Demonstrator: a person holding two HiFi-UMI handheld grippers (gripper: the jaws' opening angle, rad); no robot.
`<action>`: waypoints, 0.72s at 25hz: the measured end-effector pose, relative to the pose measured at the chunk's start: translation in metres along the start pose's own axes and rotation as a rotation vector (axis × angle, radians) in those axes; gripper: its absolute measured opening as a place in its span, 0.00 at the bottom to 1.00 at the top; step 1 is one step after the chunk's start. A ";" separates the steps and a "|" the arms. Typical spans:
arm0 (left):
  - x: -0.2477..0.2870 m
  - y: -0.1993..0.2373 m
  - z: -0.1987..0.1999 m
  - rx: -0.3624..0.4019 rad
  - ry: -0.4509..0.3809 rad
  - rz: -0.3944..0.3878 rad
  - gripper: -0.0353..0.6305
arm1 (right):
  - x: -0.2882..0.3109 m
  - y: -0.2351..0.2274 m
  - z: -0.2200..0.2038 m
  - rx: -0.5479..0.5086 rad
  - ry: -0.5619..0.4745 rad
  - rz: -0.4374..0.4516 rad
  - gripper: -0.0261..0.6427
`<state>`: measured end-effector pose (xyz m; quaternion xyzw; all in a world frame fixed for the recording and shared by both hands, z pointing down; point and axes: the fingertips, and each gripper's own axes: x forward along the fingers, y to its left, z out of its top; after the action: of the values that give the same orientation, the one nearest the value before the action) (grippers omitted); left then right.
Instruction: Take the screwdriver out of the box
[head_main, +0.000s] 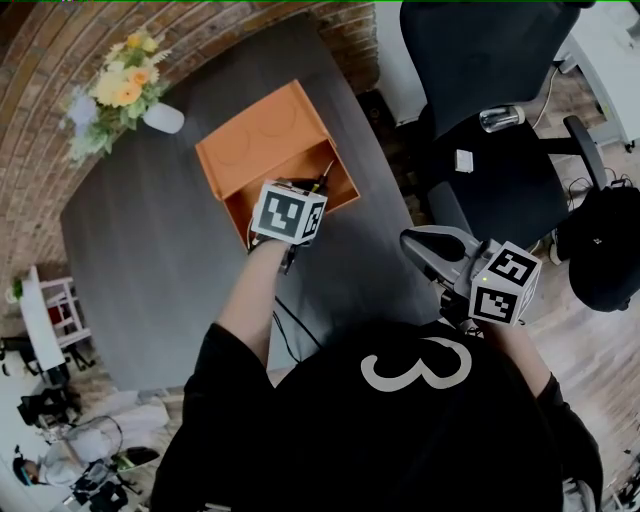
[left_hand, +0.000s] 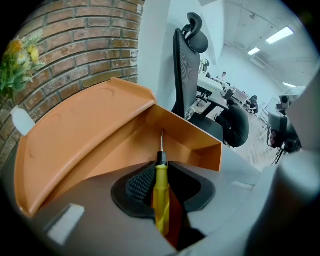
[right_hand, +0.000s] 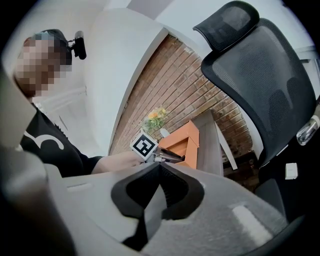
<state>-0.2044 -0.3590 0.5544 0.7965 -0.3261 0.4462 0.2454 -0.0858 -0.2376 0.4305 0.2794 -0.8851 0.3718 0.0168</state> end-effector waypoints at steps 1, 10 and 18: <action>-0.001 0.000 0.000 0.003 0.002 0.007 0.19 | -0.002 0.000 0.000 -0.001 -0.001 -0.001 0.04; -0.031 0.007 0.010 0.017 -0.081 0.133 0.20 | -0.014 0.008 -0.001 -0.028 0.009 0.020 0.04; -0.087 -0.005 0.033 0.027 -0.283 0.271 0.20 | -0.029 0.022 0.003 -0.097 0.046 0.039 0.04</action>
<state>-0.2165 -0.3518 0.4625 0.8032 -0.4557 0.3632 0.1242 -0.0720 -0.2131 0.4071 0.2524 -0.9067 0.3352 0.0433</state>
